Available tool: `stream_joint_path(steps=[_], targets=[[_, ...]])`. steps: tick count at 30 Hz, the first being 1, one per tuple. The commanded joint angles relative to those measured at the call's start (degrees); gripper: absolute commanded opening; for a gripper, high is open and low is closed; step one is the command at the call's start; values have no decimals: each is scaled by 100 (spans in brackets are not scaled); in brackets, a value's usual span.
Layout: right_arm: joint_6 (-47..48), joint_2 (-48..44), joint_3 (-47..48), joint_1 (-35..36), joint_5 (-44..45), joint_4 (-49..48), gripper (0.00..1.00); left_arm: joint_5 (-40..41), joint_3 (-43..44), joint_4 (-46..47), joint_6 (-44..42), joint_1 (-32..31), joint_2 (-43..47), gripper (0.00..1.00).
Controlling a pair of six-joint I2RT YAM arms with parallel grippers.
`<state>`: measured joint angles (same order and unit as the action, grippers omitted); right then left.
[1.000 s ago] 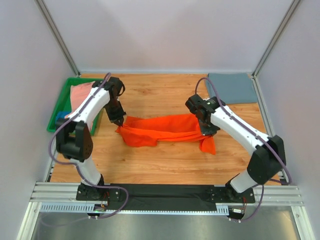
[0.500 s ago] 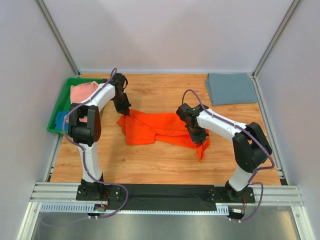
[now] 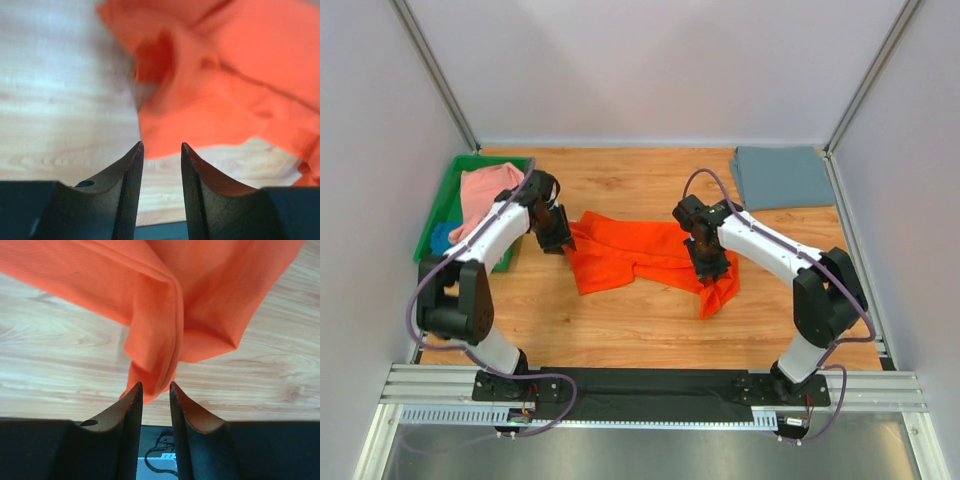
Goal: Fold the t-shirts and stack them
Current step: Flatten the tshirt out
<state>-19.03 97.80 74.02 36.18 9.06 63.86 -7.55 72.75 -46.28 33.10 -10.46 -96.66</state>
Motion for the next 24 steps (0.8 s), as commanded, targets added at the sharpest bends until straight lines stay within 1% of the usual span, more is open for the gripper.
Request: stream_joint_path(steps=[1, 2, 4, 6, 10, 15, 18, 21, 24], targets=[[-311, -472, 245, 3, -641, 118, 30, -132, -830, 803, 240, 18, 894, 43], [-425, -516, 219, 3, -703, 110, 32, -167, -1268, 918, 310, 18, 999, 43], [-505, -656, 113, -6, -826, 127, 33, -229, -1718, 1129, 390, 18, 1202, 43], [-584, -797, -36, -6, -818, 136, 33, -264, -1913, 1174, 574, 18, 1342, 43], [-699, -1078, -352, 20, -818, 145, 32, -510, -2413, 1587, 803, -35, 1545, 43], [-980, -1307, -748, 134, -818, 66, 31, -616, -2590, 1692, 1224, -219, 1282, 43], [-1111, -1456, -933, 126, -818, -4, 31, -493, -2652, 1710, 1452, -509, 1124, 42], [-1130, -1527, -986, 135, -809, 21, 31, -125, -2626, 1466, 1663, -720, 983, 41], [-1112, -1606, -959, 135, -722, 83, 32, 201, -2626, 1193, 1848, -773, 895, 40]])
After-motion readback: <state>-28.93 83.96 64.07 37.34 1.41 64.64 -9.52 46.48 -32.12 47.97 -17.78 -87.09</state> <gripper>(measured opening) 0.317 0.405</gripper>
